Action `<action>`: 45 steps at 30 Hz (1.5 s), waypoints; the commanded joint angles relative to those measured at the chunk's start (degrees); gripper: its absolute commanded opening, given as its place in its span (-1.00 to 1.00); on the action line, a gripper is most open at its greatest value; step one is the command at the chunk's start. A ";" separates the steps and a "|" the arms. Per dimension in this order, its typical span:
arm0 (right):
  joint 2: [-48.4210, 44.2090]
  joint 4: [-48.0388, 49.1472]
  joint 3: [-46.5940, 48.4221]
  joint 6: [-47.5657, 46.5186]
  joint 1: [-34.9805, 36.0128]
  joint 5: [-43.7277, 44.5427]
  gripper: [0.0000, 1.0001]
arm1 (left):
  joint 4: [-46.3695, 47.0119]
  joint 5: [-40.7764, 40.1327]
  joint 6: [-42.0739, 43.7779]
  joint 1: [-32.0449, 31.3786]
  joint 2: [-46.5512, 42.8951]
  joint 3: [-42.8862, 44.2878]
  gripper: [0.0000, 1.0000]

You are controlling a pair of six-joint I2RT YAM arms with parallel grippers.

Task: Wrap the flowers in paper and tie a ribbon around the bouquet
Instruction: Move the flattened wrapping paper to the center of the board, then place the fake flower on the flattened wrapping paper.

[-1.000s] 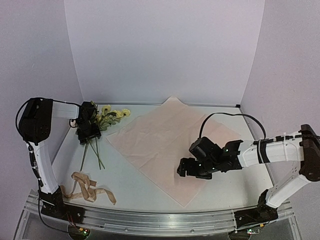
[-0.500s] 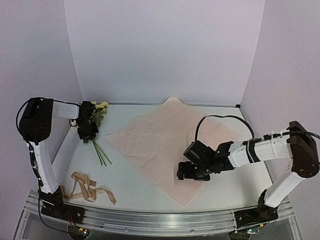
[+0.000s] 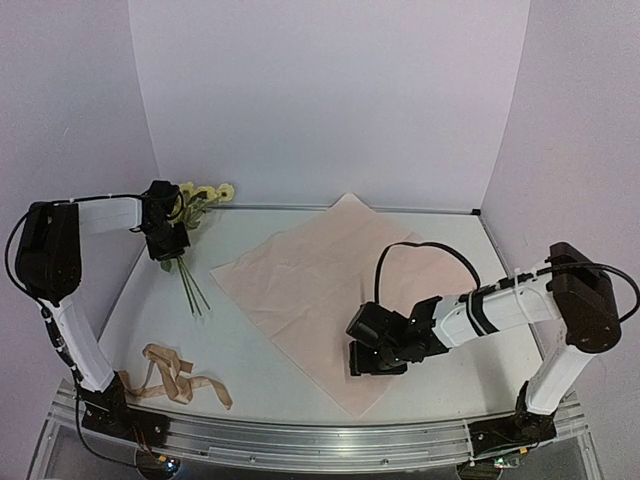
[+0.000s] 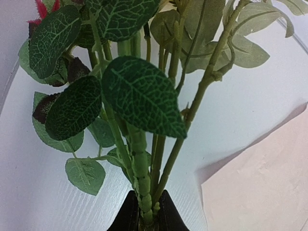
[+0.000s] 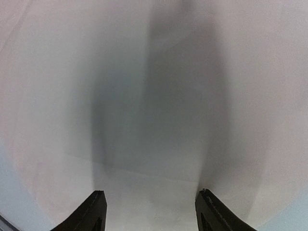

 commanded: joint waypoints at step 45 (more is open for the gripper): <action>-29.51 -10.62 -10.05 -0.56 -20.78 3.15 0.47 | 7.32 11.26 -6.84 -37.24 42.83 65.99 -1.00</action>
